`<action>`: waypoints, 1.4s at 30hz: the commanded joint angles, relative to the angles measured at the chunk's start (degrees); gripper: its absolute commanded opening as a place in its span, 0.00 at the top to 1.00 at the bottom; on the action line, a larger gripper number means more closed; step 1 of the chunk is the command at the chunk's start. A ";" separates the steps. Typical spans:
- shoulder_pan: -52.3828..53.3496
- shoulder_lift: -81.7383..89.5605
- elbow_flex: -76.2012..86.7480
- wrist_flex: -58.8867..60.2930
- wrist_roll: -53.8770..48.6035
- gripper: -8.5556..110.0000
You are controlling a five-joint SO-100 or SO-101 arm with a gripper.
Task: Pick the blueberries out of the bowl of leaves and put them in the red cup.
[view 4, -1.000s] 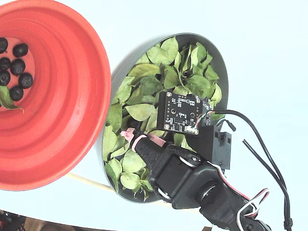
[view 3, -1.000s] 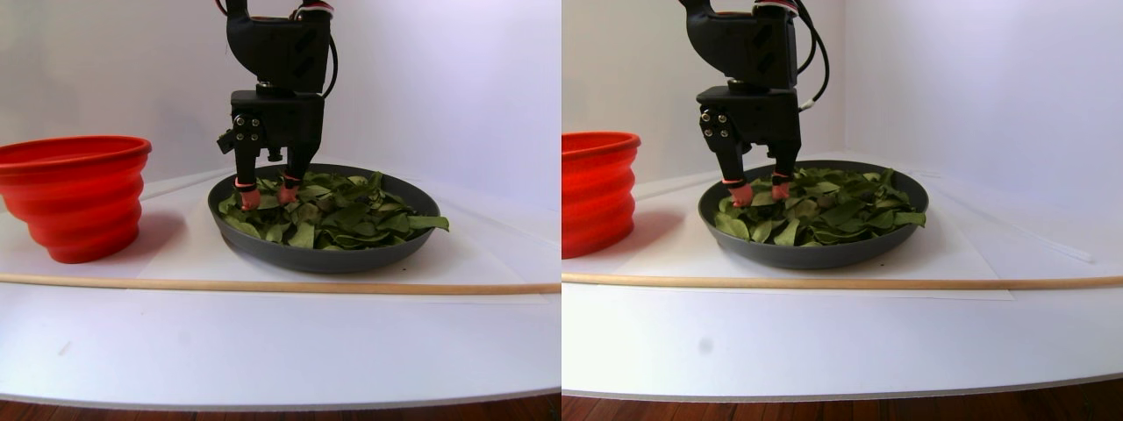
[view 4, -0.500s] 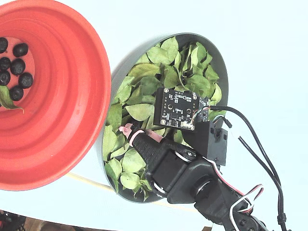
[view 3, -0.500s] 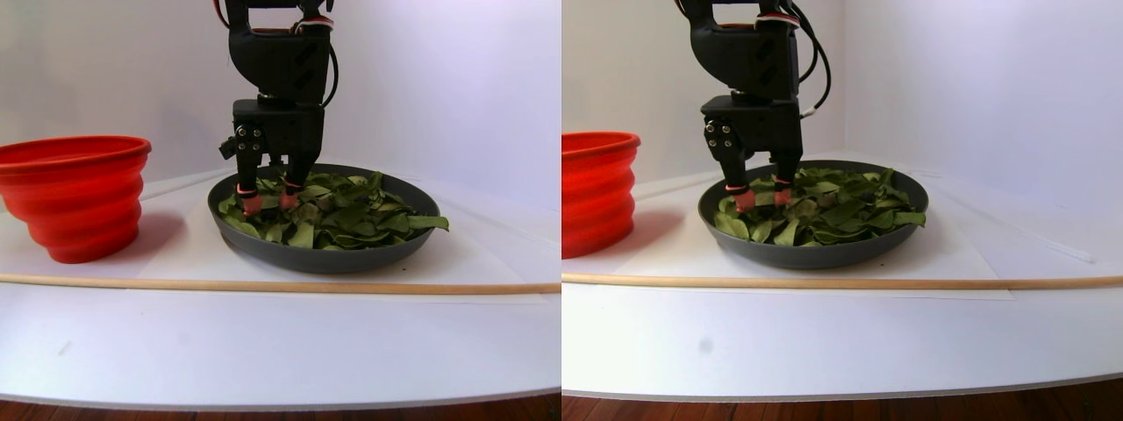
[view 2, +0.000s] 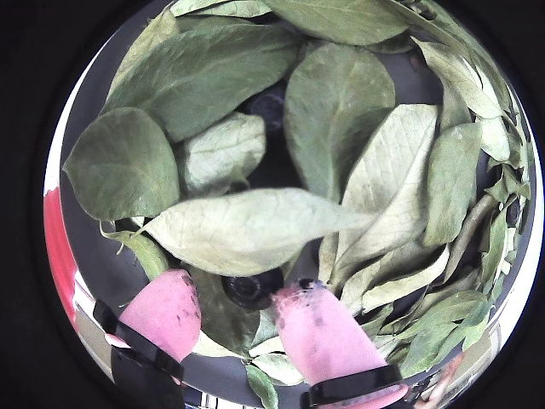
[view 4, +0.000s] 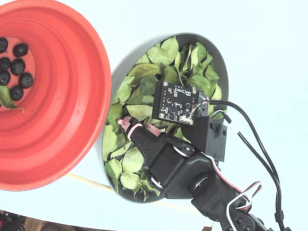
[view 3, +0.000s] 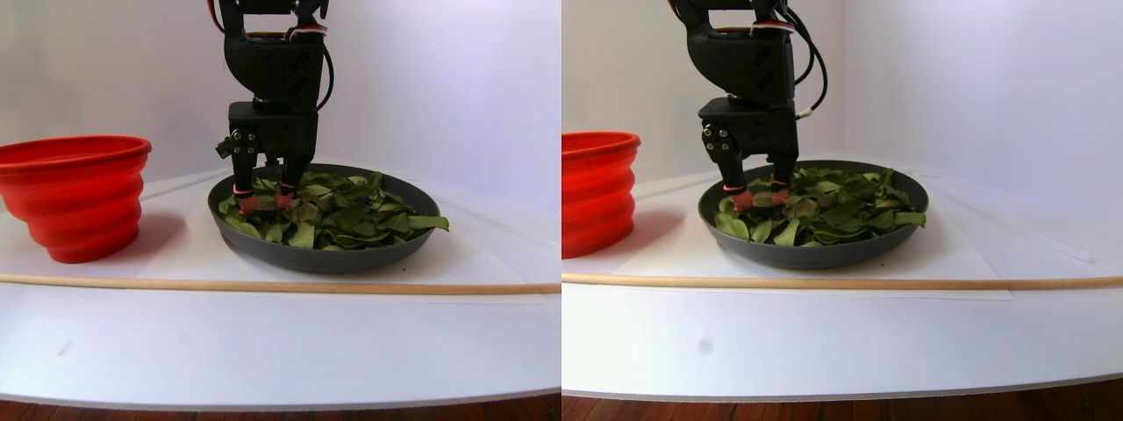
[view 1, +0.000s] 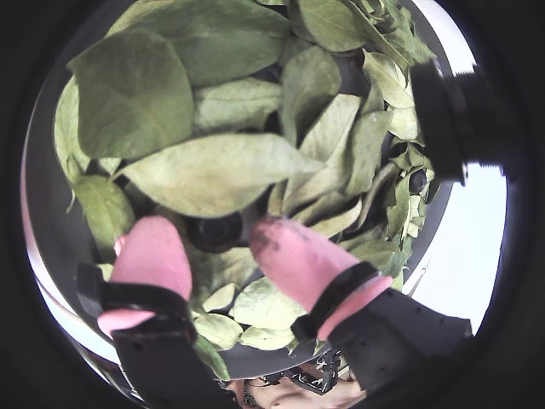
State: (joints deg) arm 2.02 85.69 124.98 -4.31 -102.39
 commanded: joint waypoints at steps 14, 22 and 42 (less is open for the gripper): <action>1.05 -1.85 -1.23 -4.31 -1.14 0.79; 1.58 -3.87 -1.49 -5.80 -1.58 0.79; 1.41 -3.25 -0.97 -6.50 -1.76 0.83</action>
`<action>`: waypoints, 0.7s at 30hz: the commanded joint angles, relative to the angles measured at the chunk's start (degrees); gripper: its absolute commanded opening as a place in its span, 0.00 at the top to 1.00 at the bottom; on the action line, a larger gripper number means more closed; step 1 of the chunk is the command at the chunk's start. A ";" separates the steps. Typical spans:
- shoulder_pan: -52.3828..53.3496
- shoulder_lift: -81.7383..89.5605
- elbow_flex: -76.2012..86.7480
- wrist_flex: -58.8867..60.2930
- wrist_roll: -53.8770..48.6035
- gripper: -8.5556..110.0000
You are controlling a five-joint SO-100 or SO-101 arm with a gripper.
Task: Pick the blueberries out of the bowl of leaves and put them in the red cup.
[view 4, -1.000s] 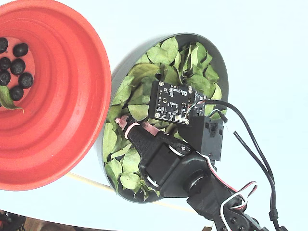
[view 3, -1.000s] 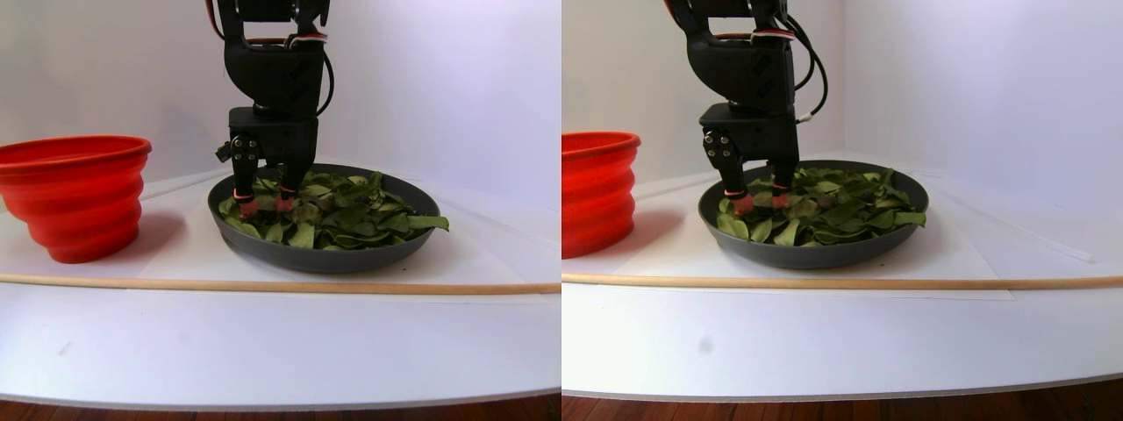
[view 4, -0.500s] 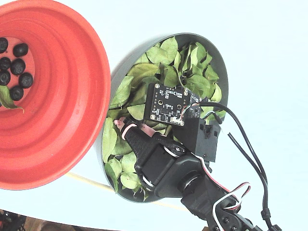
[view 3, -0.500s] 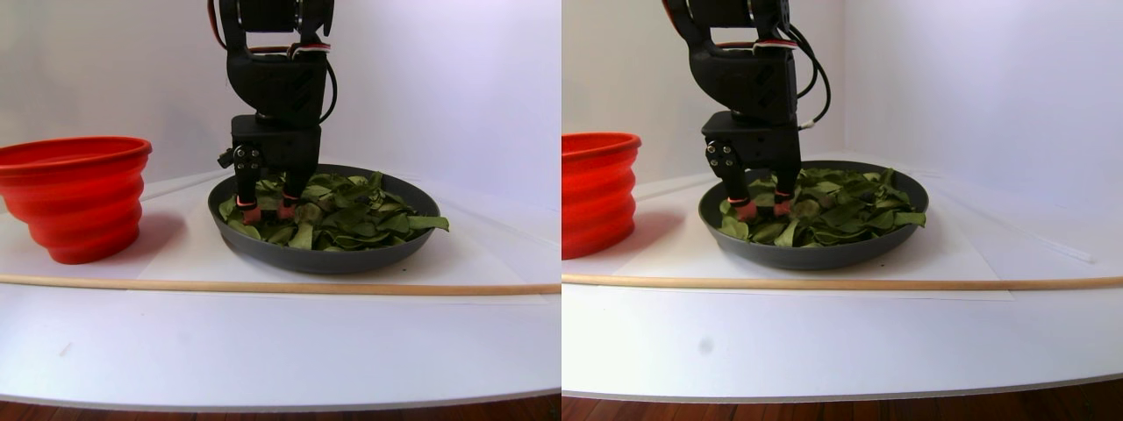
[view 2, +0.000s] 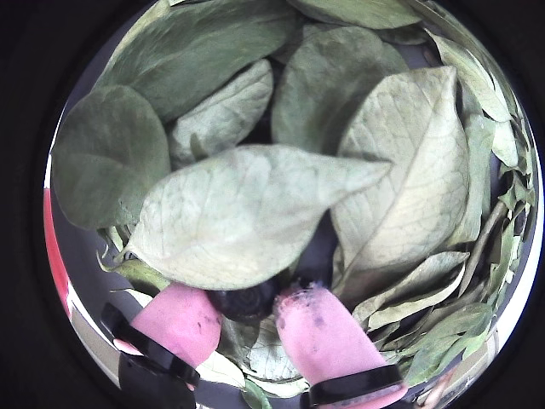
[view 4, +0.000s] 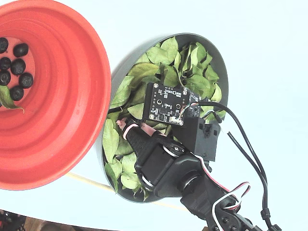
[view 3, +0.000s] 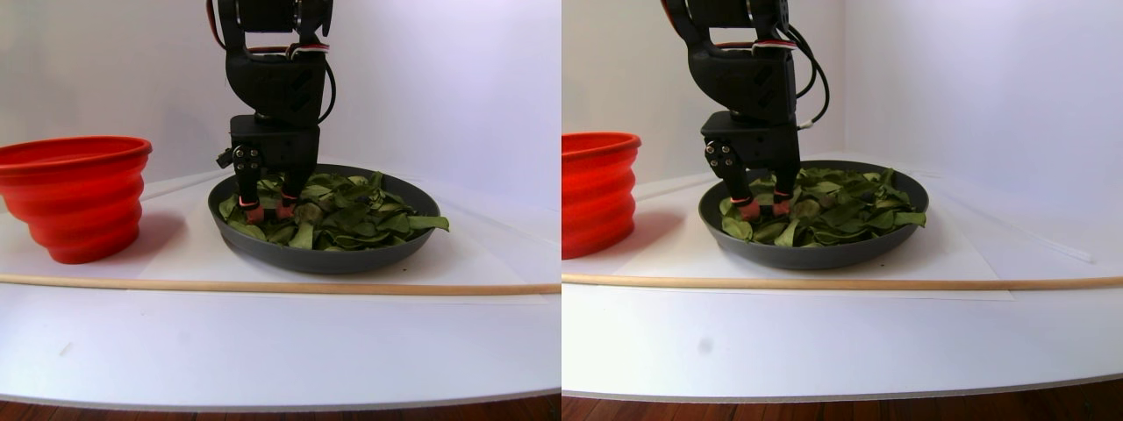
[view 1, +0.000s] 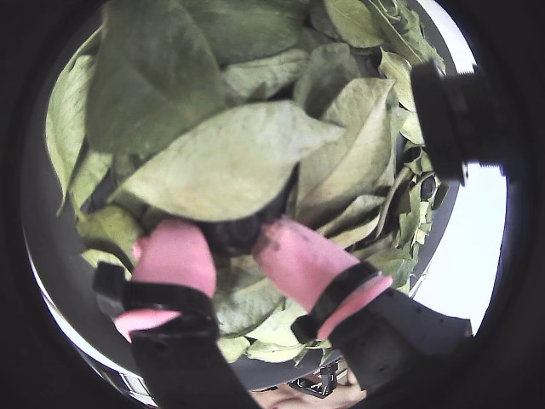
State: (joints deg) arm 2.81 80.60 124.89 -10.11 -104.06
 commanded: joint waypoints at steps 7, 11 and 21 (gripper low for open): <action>0.44 4.66 0.09 -0.44 0.00 0.83; 0.26 6.77 0.88 0.09 0.26 0.83; -0.35 11.60 2.11 3.34 0.97 0.83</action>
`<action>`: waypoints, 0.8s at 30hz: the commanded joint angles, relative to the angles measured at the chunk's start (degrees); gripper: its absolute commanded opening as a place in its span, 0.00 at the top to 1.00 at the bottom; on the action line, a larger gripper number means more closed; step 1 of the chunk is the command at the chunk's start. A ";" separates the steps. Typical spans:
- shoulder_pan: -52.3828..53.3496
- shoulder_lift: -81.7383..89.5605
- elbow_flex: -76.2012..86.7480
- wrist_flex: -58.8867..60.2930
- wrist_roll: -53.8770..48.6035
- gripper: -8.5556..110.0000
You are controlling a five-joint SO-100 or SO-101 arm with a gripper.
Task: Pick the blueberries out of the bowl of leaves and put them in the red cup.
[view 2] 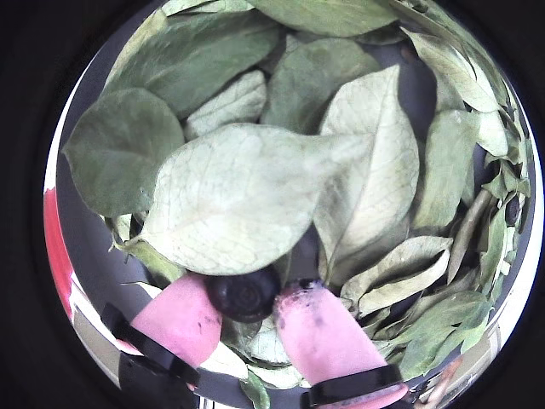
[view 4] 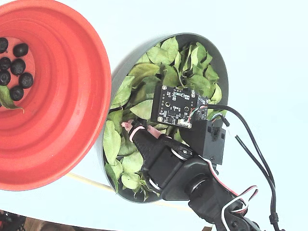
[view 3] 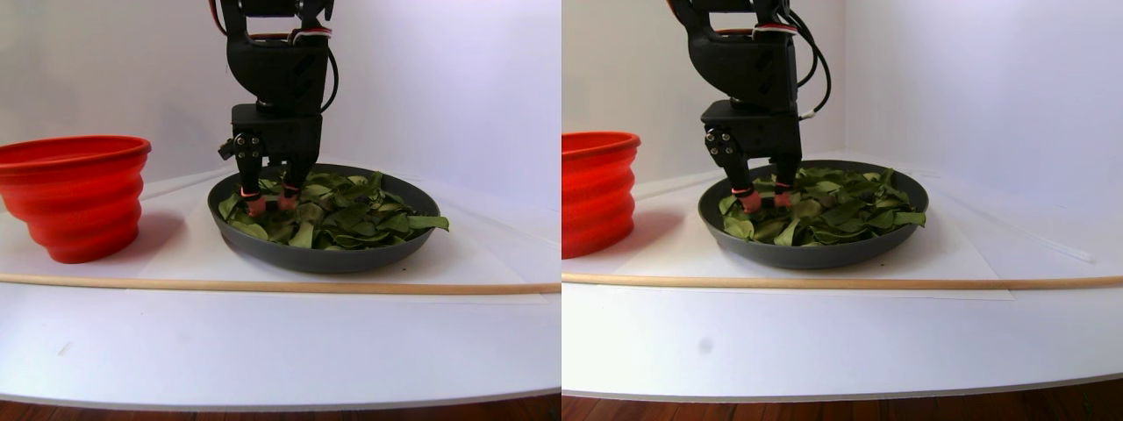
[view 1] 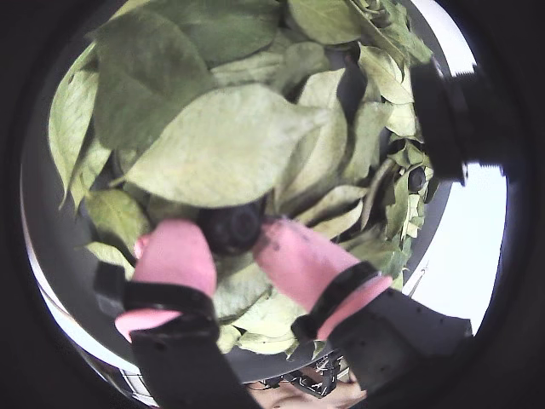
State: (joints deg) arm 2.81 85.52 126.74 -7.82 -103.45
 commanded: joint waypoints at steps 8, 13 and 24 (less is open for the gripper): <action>-1.14 10.99 0.97 5.01 1.41 0.83; -1.76 13.01 1.41 6.86 1.93 0.83; -3.87 18.63 2.46 10.90 2.99 0.83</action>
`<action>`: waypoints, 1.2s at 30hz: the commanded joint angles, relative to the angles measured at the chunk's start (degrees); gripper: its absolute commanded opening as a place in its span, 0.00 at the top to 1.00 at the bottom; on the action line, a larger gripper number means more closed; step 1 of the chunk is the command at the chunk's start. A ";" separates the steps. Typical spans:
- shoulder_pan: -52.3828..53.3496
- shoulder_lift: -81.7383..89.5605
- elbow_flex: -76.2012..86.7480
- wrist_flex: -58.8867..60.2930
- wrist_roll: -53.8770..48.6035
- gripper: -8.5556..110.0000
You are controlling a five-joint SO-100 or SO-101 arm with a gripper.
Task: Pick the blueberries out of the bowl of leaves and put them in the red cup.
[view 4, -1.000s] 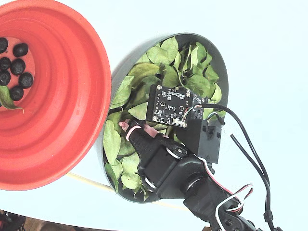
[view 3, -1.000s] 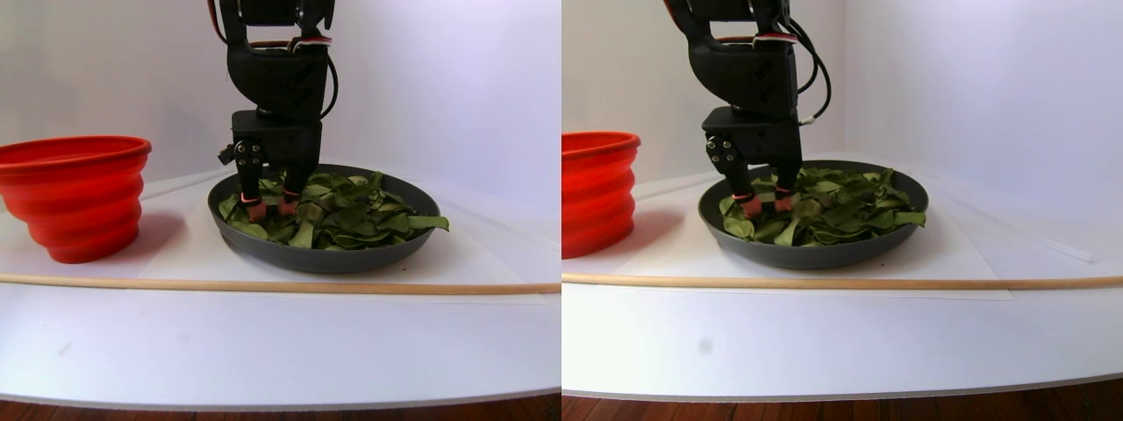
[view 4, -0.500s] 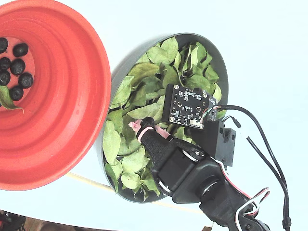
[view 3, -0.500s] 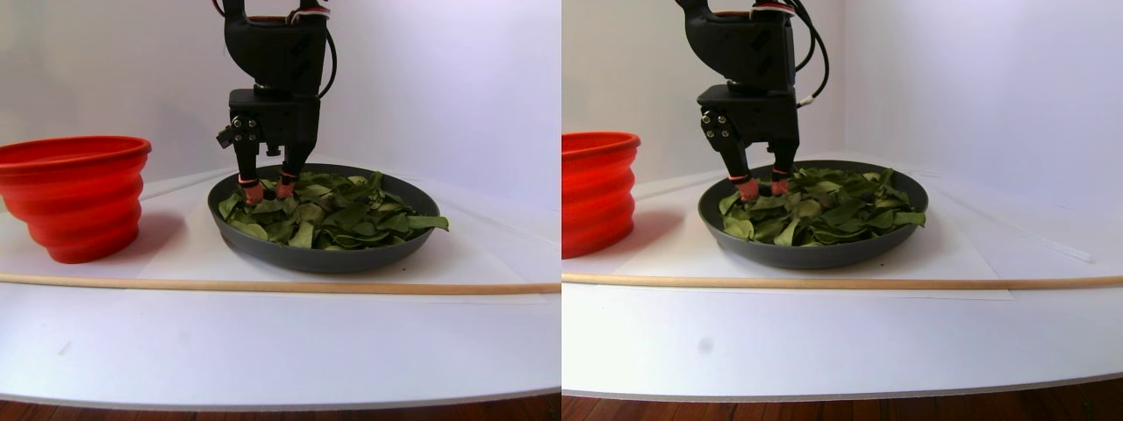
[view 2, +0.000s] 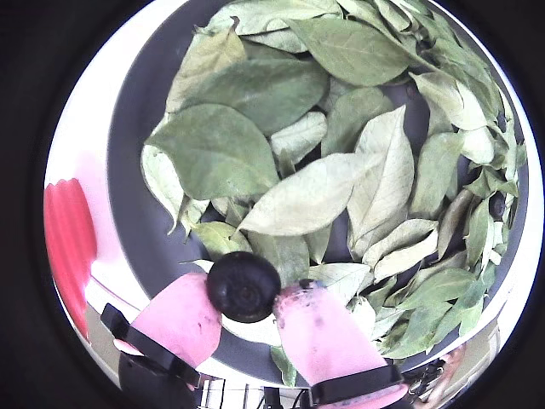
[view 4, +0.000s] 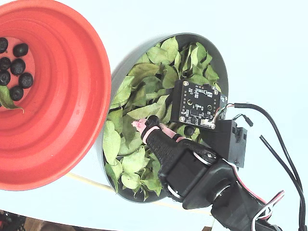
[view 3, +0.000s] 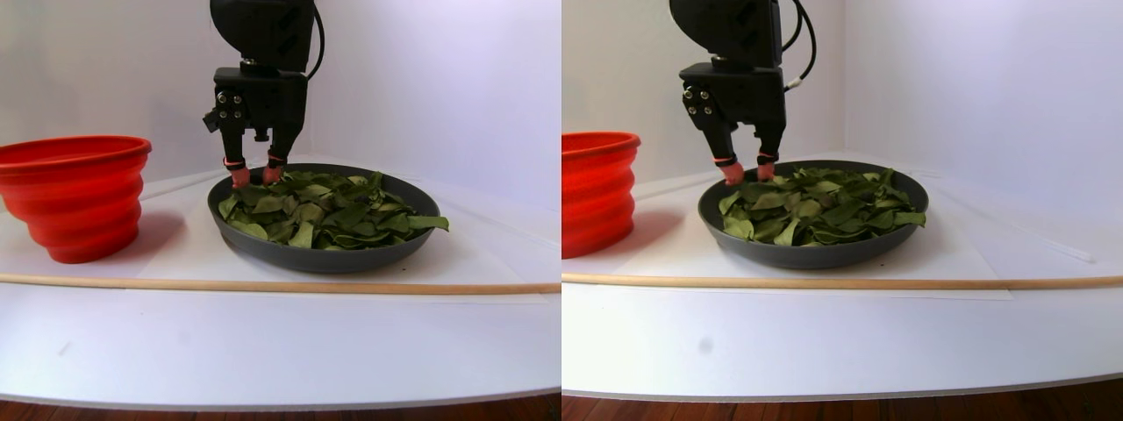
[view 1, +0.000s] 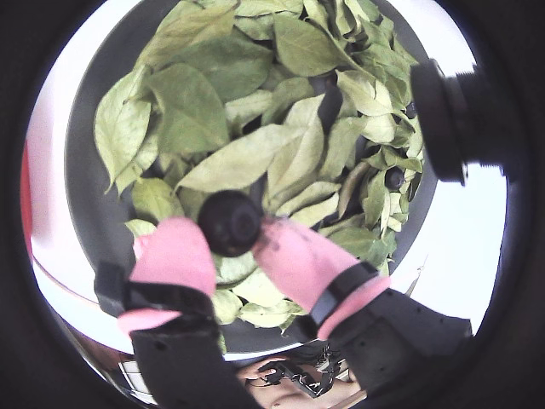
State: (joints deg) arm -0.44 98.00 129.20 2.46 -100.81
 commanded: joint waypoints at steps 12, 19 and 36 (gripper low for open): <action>-4.31 14.33 1.76 5.71 2.20 0.83; -6.42 18.02 2.11 8.35 3.69 0.83; -12.04 25.49 2.81 13.27 7.12 0.83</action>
State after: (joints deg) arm -11.16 117.69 132.63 15.29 -94.13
